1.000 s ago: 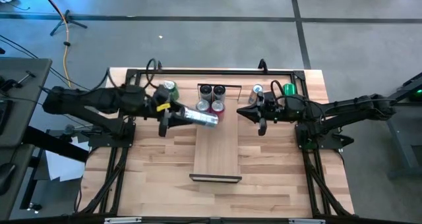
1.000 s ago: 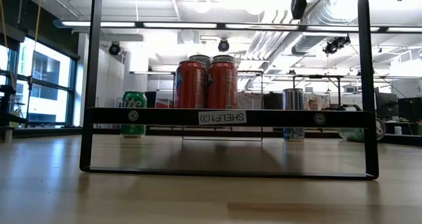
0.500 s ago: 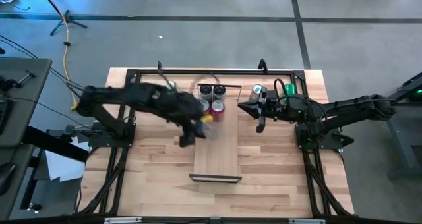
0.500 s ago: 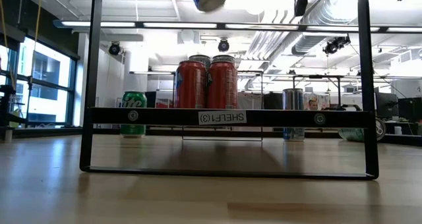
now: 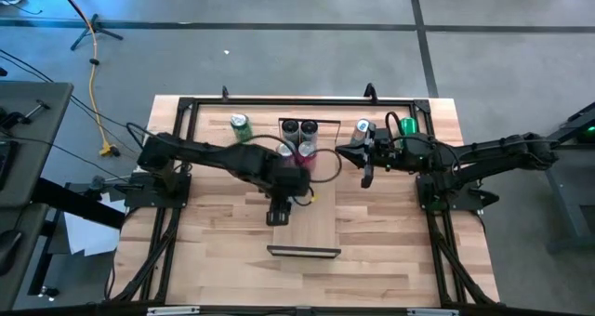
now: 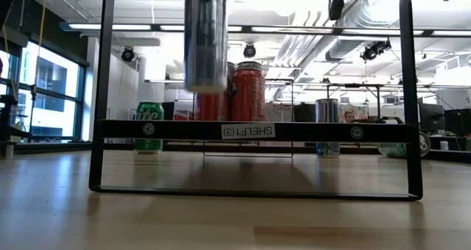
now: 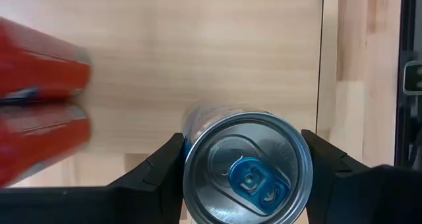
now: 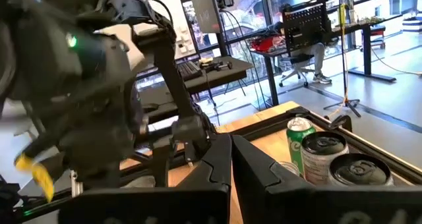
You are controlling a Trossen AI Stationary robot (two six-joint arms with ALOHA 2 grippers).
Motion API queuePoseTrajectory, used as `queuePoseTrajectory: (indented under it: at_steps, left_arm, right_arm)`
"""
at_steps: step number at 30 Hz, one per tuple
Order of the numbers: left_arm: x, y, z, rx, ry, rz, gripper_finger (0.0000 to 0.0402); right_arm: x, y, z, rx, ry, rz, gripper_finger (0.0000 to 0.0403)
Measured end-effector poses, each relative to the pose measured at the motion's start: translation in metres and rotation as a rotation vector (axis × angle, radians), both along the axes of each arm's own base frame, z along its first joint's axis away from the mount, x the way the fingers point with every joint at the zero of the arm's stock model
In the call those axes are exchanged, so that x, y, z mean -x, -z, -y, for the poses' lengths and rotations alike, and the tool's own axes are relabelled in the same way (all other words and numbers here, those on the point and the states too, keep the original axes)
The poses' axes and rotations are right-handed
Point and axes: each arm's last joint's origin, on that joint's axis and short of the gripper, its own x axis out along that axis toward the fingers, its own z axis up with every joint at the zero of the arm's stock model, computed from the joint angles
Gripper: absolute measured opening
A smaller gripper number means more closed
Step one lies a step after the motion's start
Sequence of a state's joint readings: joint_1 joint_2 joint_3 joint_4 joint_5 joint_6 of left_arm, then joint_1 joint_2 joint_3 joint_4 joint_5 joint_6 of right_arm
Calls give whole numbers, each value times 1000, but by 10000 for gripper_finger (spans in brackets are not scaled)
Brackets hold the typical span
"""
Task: Place canned beverage on shelf
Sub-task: Put the left blue soda can on the shelf
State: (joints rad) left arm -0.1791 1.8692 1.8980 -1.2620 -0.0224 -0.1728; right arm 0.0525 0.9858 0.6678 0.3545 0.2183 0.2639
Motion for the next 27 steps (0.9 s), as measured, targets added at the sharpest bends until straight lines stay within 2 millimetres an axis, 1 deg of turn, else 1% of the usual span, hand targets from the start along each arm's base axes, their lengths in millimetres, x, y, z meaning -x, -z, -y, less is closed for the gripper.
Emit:
queuePoseTrajectory:
  at_steps: [8, 14, 23, 27]
  left_arm:
    - [-15, 25, 4, -12, 41, -61, 192]
    - [-22, 26, 5, -7, 47, -15, 194]
    - [-23, 25, 5, 5, 31, 4, 195]
    - [-25, 27, 7, 56, 48, -2, 195]
  right_arm:
    - [0, 2, 1, -23, 37, -15, 0]
    - [0, 2, 1, -22, 37, -20, 0]
    - [0, 4, 1, -21, 37, -40, 0]
    - [0, 5, 1, -21, 37, -43, 0]
